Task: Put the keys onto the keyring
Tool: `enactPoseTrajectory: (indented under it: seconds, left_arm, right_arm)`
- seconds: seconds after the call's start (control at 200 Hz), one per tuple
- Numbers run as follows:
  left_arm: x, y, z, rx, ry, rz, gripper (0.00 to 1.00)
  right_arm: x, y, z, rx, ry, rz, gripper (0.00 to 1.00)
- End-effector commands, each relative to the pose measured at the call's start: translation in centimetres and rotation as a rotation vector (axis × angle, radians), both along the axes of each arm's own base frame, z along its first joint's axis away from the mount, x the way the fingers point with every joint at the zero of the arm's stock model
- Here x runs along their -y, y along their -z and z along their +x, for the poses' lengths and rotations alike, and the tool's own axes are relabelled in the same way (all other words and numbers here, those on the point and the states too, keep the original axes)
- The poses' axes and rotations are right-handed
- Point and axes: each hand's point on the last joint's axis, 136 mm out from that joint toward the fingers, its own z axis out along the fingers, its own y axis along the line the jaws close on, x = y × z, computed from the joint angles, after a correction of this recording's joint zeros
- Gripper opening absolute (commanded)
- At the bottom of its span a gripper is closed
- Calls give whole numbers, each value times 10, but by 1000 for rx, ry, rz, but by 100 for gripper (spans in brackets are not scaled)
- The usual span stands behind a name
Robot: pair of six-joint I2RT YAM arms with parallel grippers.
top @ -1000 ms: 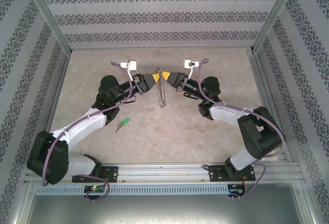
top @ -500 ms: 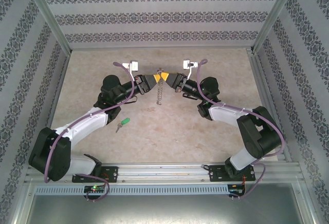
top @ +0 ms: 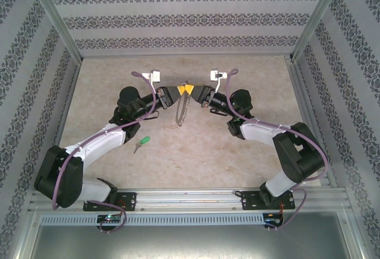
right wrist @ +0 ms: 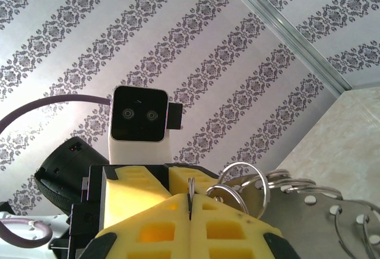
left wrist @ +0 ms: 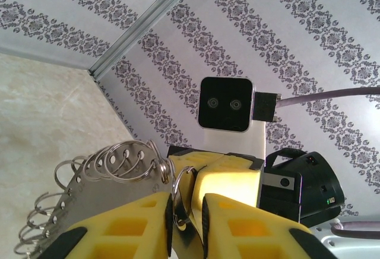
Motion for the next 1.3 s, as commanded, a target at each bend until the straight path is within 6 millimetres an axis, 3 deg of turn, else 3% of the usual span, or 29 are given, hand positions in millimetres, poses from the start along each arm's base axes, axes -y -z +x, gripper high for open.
enactPoseTrajectory:
  seconds: [0.0,0.16,0.485,0.545,0.669,0.759,0.919,1.294]
  left_arm:
    - [4,-22,-5,74,20,-38,20]
    - [4,-23,-4,82,12,-40,23]
    - [5,-21,-4,81,27,-42,0]
    - [6,-21,-5,86,32,-35,0]
    - [8,-19,-8,97,54,-7,0]
    - [12,-17,-13,114,86,30,0]
    - [16,-13,-21,147,134,102,0]
    - [12,-13,-26,259,123,188,0]
  right_arm:
    - [-3,-26,-8,92,-24,48,0]
    - [-4,-25,-8,90,-28,46,0]
    - [-5,-23,-8,84,-30,42,0]
    - [-4,-22,-7,78,-26,40,0]
    - [5,-19,-2,61,0,35,36]
    - [19,-17,1,48,33,35,46]
    - [39,-12,-2,31,65,17,47]
    - [45,9,-17,6,75,-77,48]
